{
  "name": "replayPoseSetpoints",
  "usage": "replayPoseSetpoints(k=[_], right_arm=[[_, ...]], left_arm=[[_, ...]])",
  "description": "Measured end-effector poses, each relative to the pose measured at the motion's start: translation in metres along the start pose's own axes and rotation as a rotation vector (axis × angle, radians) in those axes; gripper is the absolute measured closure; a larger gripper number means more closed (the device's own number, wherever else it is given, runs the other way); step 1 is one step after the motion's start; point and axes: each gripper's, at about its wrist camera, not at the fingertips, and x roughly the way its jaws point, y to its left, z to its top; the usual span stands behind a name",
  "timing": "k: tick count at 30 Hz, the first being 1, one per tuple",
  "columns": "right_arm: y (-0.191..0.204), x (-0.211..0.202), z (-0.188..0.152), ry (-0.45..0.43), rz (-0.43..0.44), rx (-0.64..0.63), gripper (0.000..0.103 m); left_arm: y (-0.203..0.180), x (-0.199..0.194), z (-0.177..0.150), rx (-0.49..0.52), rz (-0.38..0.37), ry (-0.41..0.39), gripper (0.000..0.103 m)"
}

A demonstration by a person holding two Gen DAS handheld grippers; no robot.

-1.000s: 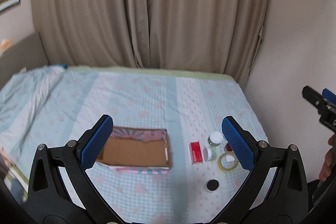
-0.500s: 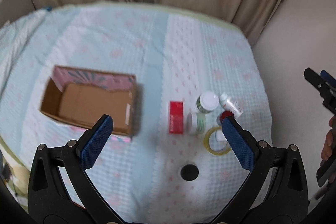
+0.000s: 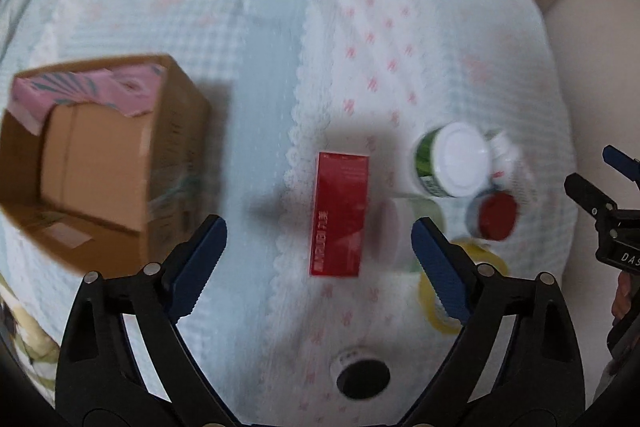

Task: Organize rigid objects
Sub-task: 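Grasp the red MARUBI box with left tool while right tool grasps white pill bottle, then carry both items into the cardboard box and open both tools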

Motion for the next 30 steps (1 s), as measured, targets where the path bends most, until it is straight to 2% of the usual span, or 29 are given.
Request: replayPoseSetpoints(k=[3, 7, 11, 13, 15, 19, 21, 23, 26, 30], right_arm=[[-0.012, 0.04, 0.001, 0.078, 0.031, -0.005, 0.003], [-0.019, 0.088, 0.004, 0.202, 0.072, 0.004, 0.018], [-0.02, 0.119, 0.003, 0.285, 0.099, -0.013, 0.021], [-0.019, 0.129, 0.001, 0.308, 0.104, -0.026, 0.021], [-0.017, 0.138, -0.002, 0.331, 0.118, -0.032, 0.027], [-0.013, 0.149, -0.008, 0.346, 0.099, -0.058, 0.032], [-0.011, 0.148, -0.011, 0.334, 0.097, -0.074, 0.04], [-0.002, 0.147, -0.017, 0.315, 0.103, -0.091, 0.051], [0.005, 0.144, -0.023, 0.303, 0.079, -0.108, 0.051], [0.009, 0.146, -0.03, 0.29, 0.074, -0.052, 0.052]], left_arm=[[0.003, 0.033, 0.007, 0.004, 0.008, 0.058, 0.015], [0.009, 0.064, 0.01, 0.02, 0.039, 0.12, 0.015], [0.0, 0.081, 0.007, 0.039, 0.044, 0.162, 0.016], [-0.007, 0.087, 0.006, 0.028, 0.023, 0.162, 0.025], [-0.01, 0.099, 0.004, 0.029, 0.023, 0.19, 0.034], [-0.014, 0.115, -0.004, 0.023, -0.004, 0.209, 0.05], [-0.016, 0.118, -0.008, 0.034, -0.022, 0.207, 0.061], [-0.024, 0.121, -0.011, 0.054, -0.011, 0.201, 0.062], [-0.018, 0.121, -0.013, 0.051, 0.0, 0.2, 0.064], [-0.013, 0.116, -0.017, 0.078, 0.002, 0.182, 0.064]])
